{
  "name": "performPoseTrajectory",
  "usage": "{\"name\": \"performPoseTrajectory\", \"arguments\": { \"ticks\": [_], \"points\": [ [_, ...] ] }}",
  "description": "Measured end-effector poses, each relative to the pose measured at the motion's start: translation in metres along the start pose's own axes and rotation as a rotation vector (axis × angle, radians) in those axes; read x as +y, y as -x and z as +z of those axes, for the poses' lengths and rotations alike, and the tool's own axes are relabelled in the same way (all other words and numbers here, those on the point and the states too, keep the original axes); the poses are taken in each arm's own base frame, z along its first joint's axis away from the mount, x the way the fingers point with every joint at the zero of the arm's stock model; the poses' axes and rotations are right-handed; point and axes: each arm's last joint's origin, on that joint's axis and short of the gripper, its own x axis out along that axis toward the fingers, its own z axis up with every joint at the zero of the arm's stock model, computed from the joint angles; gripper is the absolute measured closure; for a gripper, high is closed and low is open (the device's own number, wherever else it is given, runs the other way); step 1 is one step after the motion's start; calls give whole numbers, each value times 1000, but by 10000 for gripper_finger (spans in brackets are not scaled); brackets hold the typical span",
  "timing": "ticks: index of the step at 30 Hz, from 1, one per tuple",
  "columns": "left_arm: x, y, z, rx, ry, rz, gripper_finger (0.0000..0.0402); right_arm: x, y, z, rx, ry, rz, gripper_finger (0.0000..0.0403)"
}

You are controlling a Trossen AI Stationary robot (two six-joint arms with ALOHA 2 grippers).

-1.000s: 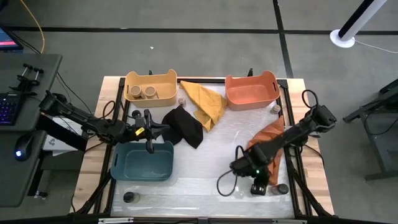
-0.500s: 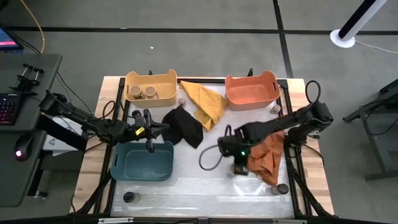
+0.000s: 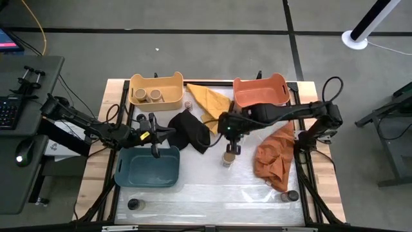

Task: Sort spices by type
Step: Put the gold spice bottle into the bin

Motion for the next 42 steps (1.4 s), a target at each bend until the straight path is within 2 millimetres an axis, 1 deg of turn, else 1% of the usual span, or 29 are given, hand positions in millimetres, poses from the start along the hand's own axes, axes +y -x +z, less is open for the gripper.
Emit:
{"name": "performPoseTrajectory", "arguments": {
  "ticks": [2, 4, 8, 10, 13, 17, 20, 24, 26, 29, 35, 38, 42],
  "points": [
    [0, 0, -1, 10, -3, -4, 402, 5, -5, -4, 32, -3, 72, 403],
    [0, 0, -2, 20, -10, -5, 401, 13, -14, -13, 85, -4, 119, 403],
    [0, 0, -3, 25, -13, -4, 401, 29, -35, -34, 171, 17, 144, 403],
    [0, 0, -3, 24, -26, -5, 402, 35, -41, -36, 152, 30, 153, 403],
    [0, 0, -2, 23, -36, -4, 402, 40, -44, -31, 77, 41, 167, 403],
    [0, 0, -2, 23, -18, -5, 401, 40, -44, -28, 46, 54, 174, 403],
    [0, 0, -3, 25, 7, -8, 401, 37, -44, -29, 56, 50, 169, 403],
    [-2, 0, -3, 43, 4, -100, 401, 37, -44, -29, 57, 49, 169, 403],
    [-3, 0, -3, 48, -3, -139, 402, 38, -49, -29, 71, 50, 166, 403],
    [-2, -1, -3, 50, -3, -152, 402, 38, -62, -29, 109, 62, 158, 403],
    [2, -4, -3, 49, -6, -146, 402, 39, -72, -24, 82, 115, 148, 403],
    [3, -8, -6, 64, -41, -165, 401, 34, -74, -19, 30, 138, 103, 403],
    [4, -15, -10, 71, -68, -200, 402, 18, -76, -10, -33, 142, 34, 403]
  ]
}}
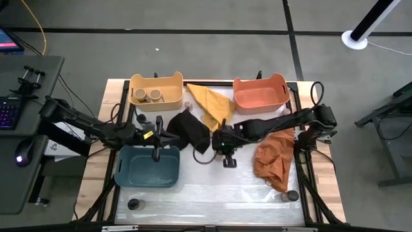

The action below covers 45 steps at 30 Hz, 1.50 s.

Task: Sort spices by type
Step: Put the gold spice bottle into the bin

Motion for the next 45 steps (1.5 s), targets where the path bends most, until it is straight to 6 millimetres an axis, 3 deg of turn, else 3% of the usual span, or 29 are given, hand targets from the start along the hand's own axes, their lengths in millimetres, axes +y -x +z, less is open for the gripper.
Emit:
{"name": "performPoseTrajectory", "arguments": {
  "ticks": [6, 11, 15, 20, 26, 34, 39, 45],
  "points": [
    [5, -15, -9, 15, -40, 16, 402, -26, -1, 9, -95, 18, -40, 403],
    [3, -35, -6, 41, -112, 33, 402, -42, -7, 18, -230, 41, -49, 403],
    [-1, -50, 0, 68, -194, 31, 402, -47, -12, 19, -227, 59, -54, 403],
    [-6, -65, 6, 138, -288, 33, 386, -38, 20, 13, -177, 73, -55, 403],
    [-5, -95, 4, 217, -348, 52, 305, -25, 67, -14, -50, 24, -187, 403],
    [3, -155, -8, 394, -233, 130, 155, -18, 124, -34, -143, -100, -259, 403],
    [7, -180, -11, 562, -232, 182, 93, -14, 137, -39, -179, -109, -253, 403],
    [5, -189, -7, 627, -150, 204, 76, -13, 131, -43, -146, -82, -265, 403]
  ]
}}
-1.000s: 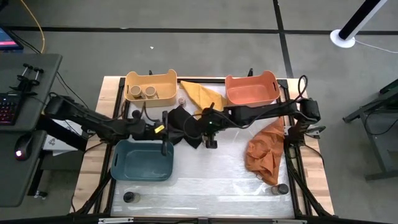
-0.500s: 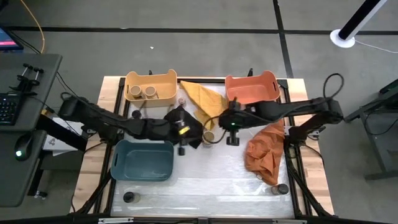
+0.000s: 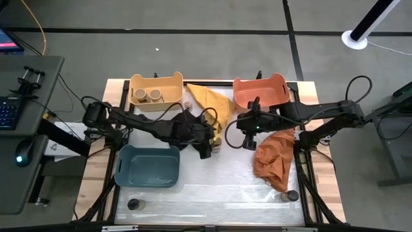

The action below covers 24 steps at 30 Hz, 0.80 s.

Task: Sort spices by type
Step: Put the gold spice bottle into the bin

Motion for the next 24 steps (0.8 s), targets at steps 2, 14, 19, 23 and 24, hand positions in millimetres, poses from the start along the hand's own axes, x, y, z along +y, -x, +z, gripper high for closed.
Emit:
{"name": "performPoseTrajectory", "arguments": {
  "ticks": [2, 14, 19, 23, 24],
  "points": [
    [1, -1, -4, 39, 45, -24, 76, 1, -6, -4, 15, 11, -2, 403],
    [11, -12, -7, 60, 166, -106, 76, 8, -43, -38, 139, 24, -2, 403],
    [10, -17, -11, 75, 162, -102, 76, 9, -47, -41, 151, 26, 7, 403],
    [4, -18, -12, 78, 139, -113, 76, 9, -47, -40, 133, 33, 10, 403],
    [2, -17, -13, 85, 124, -114, 76, 9, -47, -40, 132, 38, 11, 403]
  ]
}}
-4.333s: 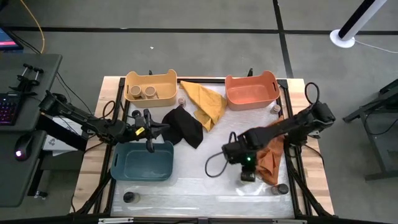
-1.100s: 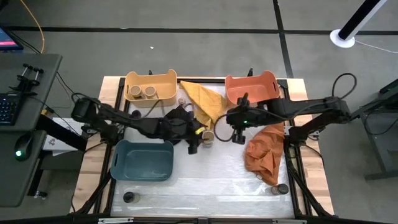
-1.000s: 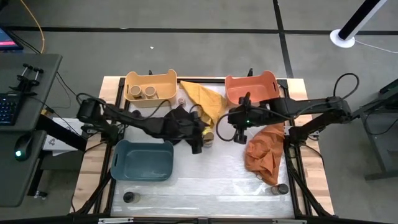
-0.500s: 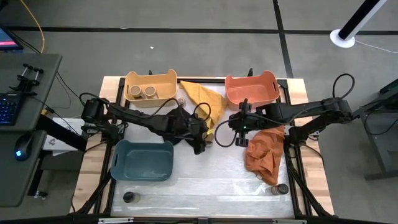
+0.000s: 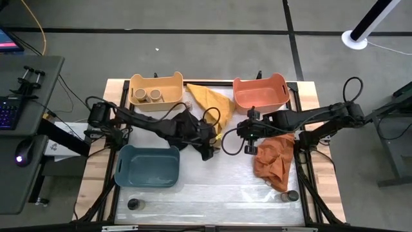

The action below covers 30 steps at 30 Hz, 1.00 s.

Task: Sort spices by type
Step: Put the gold spice bottle into the bin

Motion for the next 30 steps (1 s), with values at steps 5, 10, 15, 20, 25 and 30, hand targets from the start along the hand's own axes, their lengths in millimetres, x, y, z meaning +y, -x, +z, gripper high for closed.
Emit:
{"name": "performPoseTrajectory", "arguments": {
  "ticks": [5, 10, 15, 20, 25, 30],
  "points": [
    [-3, -14, -11, 37, -29, 39, 76, 0, 0, 3, -28, 3, 3, 403],
    [-3, -26, -16, 36, -17, 30, 76, 0, 0, 3, -33, 2, 3, 403],
    [-3, -25, -15, 17, -15, 49, 80, 0, 0, 3, -32, 7, 3, 403],
    [-2, -23, -13, 16, -12, 67, 140, 0, 0, 3, -32, 10, 3, 403],
    [2, -17, -11, 14, 14, 122, 165, 0, 0, 3, -35, 9, 3, 402],
    [23, 31, 13, -37, -41, 316, 165, 1, 0, 5, -52, 2, 5, 402]
  ]
}}
